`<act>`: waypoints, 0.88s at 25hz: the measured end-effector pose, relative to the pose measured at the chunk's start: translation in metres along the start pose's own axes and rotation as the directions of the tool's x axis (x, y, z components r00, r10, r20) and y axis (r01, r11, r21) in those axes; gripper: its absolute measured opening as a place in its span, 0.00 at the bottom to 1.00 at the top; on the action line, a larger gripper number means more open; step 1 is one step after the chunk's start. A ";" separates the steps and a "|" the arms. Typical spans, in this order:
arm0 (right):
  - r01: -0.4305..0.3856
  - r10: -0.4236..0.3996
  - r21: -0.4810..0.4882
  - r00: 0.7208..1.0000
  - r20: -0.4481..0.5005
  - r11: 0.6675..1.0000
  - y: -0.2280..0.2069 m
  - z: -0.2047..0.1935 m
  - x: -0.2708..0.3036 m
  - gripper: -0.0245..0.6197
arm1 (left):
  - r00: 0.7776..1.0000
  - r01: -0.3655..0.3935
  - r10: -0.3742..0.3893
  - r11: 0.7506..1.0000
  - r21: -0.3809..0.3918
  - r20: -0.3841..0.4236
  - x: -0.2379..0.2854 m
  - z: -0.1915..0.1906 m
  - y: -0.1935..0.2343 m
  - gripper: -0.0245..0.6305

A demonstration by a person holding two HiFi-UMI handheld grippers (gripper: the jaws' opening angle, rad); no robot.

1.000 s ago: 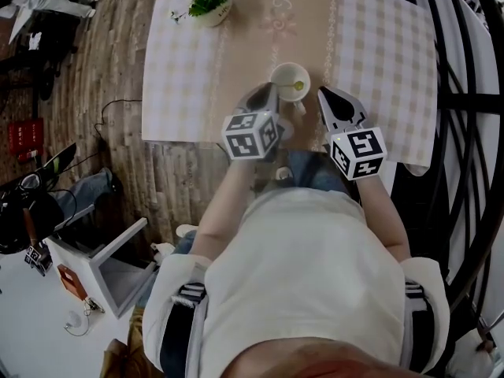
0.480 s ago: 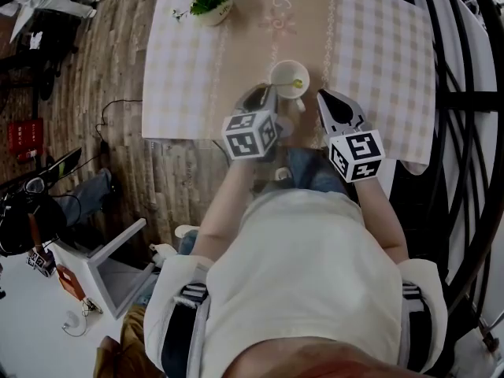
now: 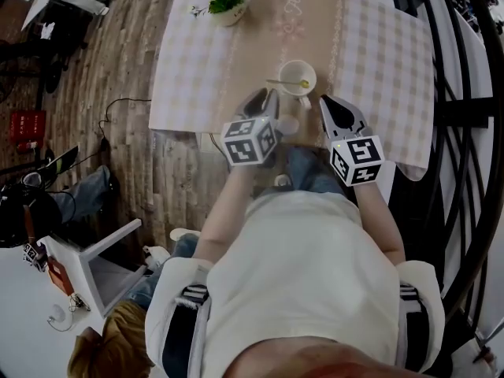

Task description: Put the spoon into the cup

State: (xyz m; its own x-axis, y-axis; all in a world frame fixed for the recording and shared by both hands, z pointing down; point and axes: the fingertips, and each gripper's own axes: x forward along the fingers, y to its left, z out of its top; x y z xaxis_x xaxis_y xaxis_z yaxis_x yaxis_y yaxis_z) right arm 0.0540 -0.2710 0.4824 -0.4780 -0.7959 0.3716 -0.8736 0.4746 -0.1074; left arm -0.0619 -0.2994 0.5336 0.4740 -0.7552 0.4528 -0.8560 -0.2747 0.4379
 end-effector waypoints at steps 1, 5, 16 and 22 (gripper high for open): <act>-0.002 0.002 -0.004 1.000 0.005 1.000 0.004 0.001 -0.002 0.04 | 1.000 0.002 -0.002 1.000 -0.003 0.010 -0.006 0.002 0.000 0.13; -0.009 0.009 -0.016 1.000 0.019 1.000 0.019 0.003 -0.012 0.04 | 0.999 0.000 0.001 1.000 -0.012 0.040 -0.031 0.007 0.000 0.13; -0.012 0.016 -0.049 0.997 0.080 0.999 0.050 0.010 -0.045 0.04 | 0.991 -0.007 0.005 1.000 0.019 0.134 -0.096 0.013 -0.014 0.07; -0.017 0.023 -0.060 0.994 0.108 0.998 0.064 0.012 -0.064 0.04 | 0.988 -0.002 -0.004 0.999 0.037 0.155 -0.125 0.007 -0.023 0.06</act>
State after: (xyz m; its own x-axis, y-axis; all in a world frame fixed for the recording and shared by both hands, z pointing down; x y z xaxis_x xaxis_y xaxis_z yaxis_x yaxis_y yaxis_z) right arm 0.0275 -0.1939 0.4402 -0.5052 -0.8205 0.2676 -0.8584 0.5097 -0.0577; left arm -0.1026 -0.2028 0.4614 0.4399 -0.8370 0.3255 -0.8640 -0.2955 0.4077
